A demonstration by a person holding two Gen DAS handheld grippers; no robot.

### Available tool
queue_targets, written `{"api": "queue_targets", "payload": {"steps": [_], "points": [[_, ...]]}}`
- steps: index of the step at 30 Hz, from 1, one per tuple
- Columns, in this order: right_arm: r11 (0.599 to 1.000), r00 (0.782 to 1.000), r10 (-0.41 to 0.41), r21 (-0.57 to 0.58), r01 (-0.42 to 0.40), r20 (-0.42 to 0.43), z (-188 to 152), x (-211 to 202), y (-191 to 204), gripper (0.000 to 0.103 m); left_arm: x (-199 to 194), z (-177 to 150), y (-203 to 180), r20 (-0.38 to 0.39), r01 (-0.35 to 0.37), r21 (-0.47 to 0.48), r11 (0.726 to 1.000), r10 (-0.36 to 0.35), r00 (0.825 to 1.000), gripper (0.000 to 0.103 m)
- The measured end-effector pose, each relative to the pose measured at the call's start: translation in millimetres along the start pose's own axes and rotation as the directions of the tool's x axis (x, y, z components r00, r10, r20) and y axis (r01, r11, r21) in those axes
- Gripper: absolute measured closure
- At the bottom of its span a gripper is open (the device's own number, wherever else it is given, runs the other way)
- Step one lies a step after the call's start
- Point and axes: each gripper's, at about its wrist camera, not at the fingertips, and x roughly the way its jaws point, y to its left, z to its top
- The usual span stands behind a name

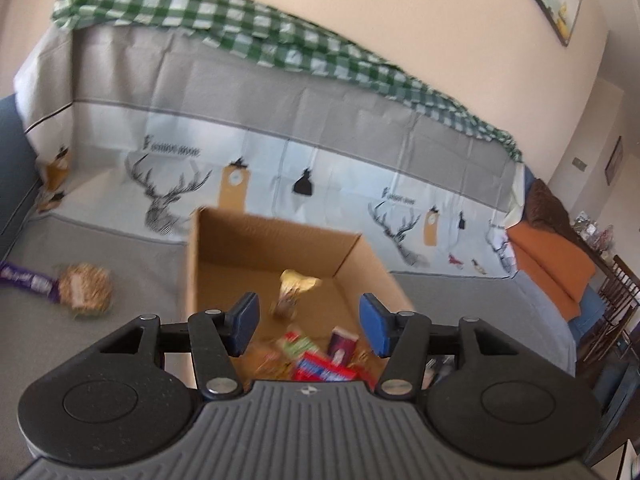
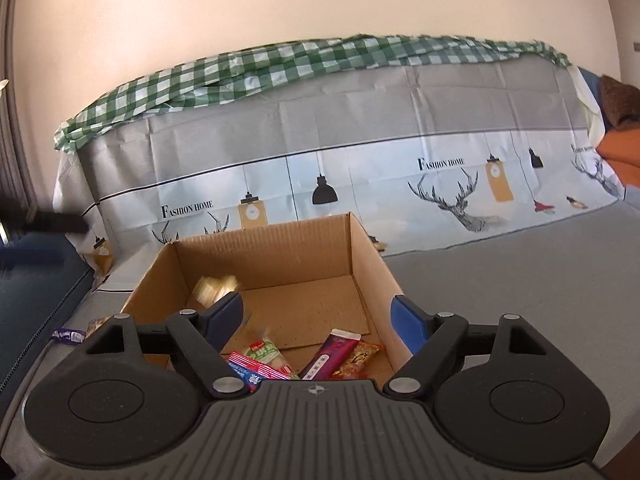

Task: Organize snacks
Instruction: 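Open the right tool and left tool to drop both bars into the box, then swing both tools from the box back toward the remaining snacks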

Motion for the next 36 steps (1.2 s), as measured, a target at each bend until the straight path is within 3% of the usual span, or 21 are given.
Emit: {"api": "queue_targets", "payload": {"steps": [4,6,10,13,18,21,23,36], "points": [[1.0,1.0,0.004,-0.008,-0.004,-0.005,0,2,2,0.021,-10,-22,36,-0.011,-0.057,-0.006,0.998,0.057,0.998,0.045],[1.0,1.0,0.009,-0.01,-0.009,-0.005,0,1,3,0.021,-17,-30,58,-0.019,-0.073,-0.002,0.997,0.073,0.997,0.063],[1.0,1.0,0.021,0.004,-0.021,-0.016,0,3,0,0.024,-29,-33,104,-0.016,-0.115,0.008,0.993,0.115,0.993,0.083],[1.0,0.999,0.027,0.015,-0.027,-0.032,0,6,-1,0.03,-32,-23,138,0.015,-0.178,0.059,0.982,0.177,0.984,0.085],[0.998,0.998,0.038,0.042,-0.036,-0.056,0,10,-2,0.041,-31,-6,189,0.057,-0.233,0.058,0.971,0.23,0.972,0.084],[0.997,0.997,0.047,0.063,-0.043,-0.057,0,10,-3,0.047,-19,-8,224,-0.042,-0.23,-0.091,0.969,0.227,0.973,0.084],[0.997,0.997,0.047,0.07,-0.043,-0.056,0,10,-3,0.05,-20,-7,238,-0.037,-0.215,-0.174,0.961,0.212,0.977,0.084],[1.0,0.996,0.018,0.022,-0.016,-0.092,5,17,13,0.05,-19,-5,242,-0.032,-0.171,-0.194,0.966,0.167,0.985,0.083]]}}
